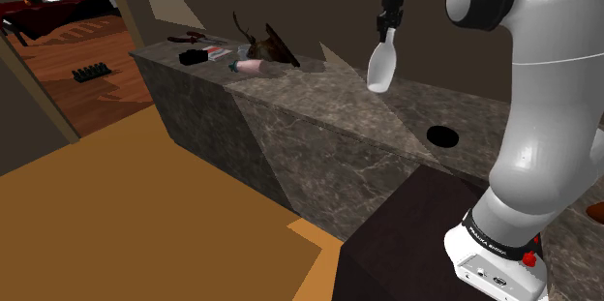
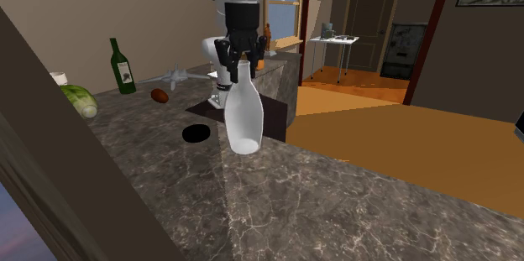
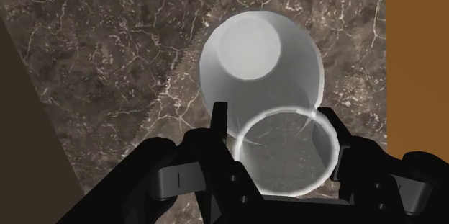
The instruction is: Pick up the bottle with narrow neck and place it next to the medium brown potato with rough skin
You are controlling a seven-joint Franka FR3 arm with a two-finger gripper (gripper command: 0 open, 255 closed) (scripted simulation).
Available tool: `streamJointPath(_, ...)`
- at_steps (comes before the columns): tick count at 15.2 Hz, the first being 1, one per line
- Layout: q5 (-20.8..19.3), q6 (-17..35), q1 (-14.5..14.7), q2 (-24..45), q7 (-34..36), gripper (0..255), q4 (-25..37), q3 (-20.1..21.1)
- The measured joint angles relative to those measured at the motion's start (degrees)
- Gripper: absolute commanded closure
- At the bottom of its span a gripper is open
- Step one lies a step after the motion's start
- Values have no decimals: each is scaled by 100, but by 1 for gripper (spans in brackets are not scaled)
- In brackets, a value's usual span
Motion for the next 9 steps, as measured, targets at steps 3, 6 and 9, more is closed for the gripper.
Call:
streamJointPath(3, 30, -299, -68, 88, -8, 255, 385, -1)
streamJointPath(6, 61, -561, -127, 170, -8, 255, 731, 2)
streamJointPath(9, 92, -818, -185, 254, -2, 255, 1072, 7)
